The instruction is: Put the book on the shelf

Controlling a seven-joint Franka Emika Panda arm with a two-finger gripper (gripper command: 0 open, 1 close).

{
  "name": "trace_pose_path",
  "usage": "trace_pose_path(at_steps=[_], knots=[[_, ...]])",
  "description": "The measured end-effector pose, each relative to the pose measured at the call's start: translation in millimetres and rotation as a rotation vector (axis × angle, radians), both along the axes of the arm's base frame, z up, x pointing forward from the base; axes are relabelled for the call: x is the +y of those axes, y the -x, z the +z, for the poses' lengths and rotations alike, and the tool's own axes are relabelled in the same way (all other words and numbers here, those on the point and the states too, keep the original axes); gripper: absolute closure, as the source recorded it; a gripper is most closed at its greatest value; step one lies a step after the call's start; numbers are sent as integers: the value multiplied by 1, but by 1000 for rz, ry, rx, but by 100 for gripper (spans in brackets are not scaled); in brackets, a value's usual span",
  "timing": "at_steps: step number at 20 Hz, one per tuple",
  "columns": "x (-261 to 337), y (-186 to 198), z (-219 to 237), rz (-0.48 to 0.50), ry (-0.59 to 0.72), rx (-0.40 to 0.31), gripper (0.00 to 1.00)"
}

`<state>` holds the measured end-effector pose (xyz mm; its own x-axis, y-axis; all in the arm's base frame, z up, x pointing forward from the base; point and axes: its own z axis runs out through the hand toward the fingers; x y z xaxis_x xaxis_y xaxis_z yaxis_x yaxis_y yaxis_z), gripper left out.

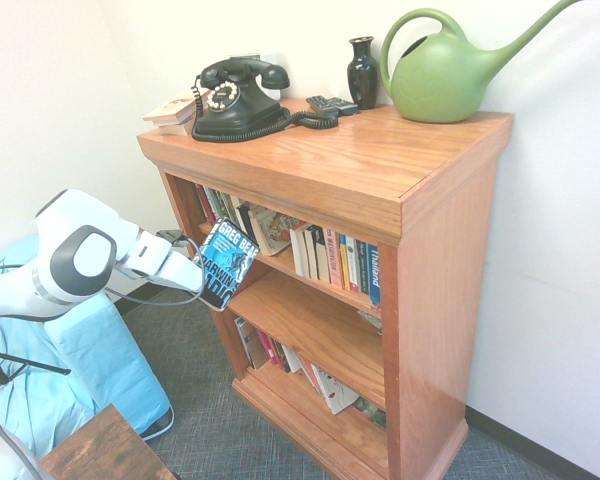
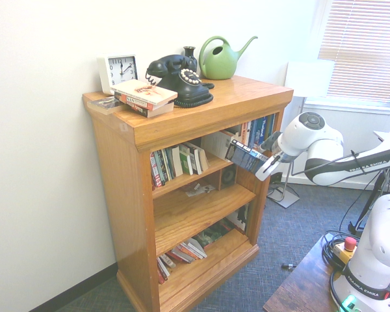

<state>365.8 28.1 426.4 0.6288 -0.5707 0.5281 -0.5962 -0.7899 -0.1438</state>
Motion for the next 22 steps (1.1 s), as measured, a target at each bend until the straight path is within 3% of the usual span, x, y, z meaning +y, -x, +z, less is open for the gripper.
trace_pose_path(at_steps=[7, 22], knots=[[-10, -46, -17, 15, -16, -32, 100], [14, -128, 7, 57, -65, -52, 100]])
